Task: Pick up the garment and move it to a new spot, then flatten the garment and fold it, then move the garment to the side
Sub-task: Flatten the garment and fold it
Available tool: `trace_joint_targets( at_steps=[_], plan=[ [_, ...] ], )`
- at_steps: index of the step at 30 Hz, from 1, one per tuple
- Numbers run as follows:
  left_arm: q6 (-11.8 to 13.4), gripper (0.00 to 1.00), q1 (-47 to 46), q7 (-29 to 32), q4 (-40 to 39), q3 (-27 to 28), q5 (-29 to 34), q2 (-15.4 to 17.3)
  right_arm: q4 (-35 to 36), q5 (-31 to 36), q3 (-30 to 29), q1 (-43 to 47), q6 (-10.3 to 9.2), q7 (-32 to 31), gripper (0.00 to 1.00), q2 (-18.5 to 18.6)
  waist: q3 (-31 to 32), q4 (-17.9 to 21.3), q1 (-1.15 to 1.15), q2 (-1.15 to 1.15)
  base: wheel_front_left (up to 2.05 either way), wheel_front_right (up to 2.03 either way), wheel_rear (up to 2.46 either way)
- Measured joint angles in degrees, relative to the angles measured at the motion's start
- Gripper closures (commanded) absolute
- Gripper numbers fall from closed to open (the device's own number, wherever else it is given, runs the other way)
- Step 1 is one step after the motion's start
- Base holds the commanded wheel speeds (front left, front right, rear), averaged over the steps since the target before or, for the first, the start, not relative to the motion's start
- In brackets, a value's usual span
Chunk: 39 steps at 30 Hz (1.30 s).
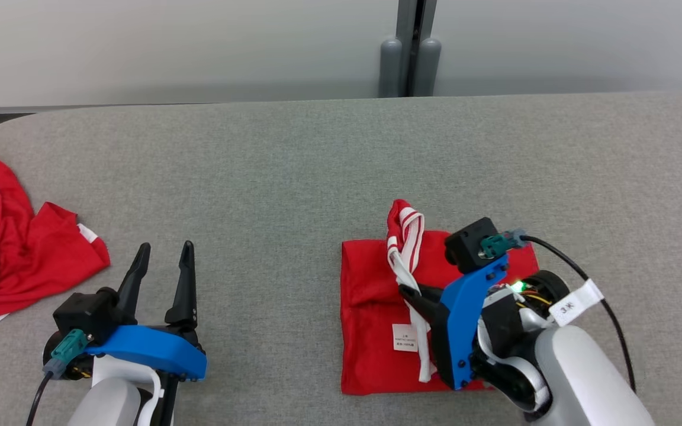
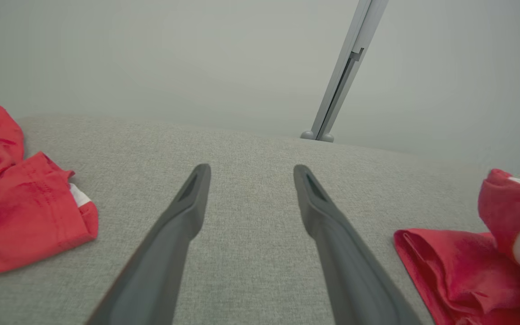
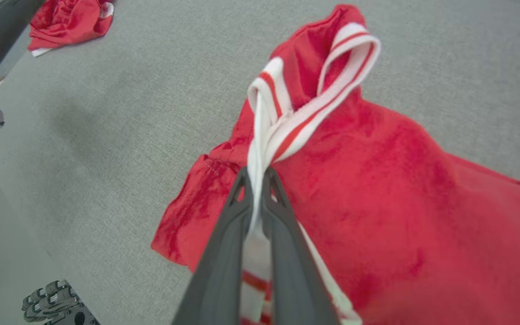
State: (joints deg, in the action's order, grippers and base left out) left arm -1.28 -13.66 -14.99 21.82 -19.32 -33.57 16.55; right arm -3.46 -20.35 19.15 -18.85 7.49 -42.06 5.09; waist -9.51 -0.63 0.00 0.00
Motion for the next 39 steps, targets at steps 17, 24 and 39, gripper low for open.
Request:
trace_joint_targets(
  at_steps=[17, 24, 39],
  plan=[
    [-0.53, 0.00, -0.54, 0.00, 1.54, -0.01, 0.22, -0.47, -4.17, -9.03, -0.25, -5.18, 0.00, 13.97, 0.00, -2.04, 0.68, -1.94, 0.00, 0.00, 0.00, 0.00, 0.00],
    [-0.23, 0.00, 0.96, 0.00, 0.74, 0.71, 0.22, -0.35, 2.53, -1.20, -10.69, 1.09, 0.00, 23.24, 0.00, 3.34, 2.65, -0.32, 0.00, 0.00, 0.00, 0.00, 0.00],
    [0.51, 0.00, 6.28, -0.01, -2.00, 3.53, 1.34, -0.71, -3.41, 7.89, -20.01, 16.70, 0.00, 42.51, 0.00, 2.67, 6.23, 1.45, -0.01, 0.00, 0.00, 0.00, 0.00]
  ],
)
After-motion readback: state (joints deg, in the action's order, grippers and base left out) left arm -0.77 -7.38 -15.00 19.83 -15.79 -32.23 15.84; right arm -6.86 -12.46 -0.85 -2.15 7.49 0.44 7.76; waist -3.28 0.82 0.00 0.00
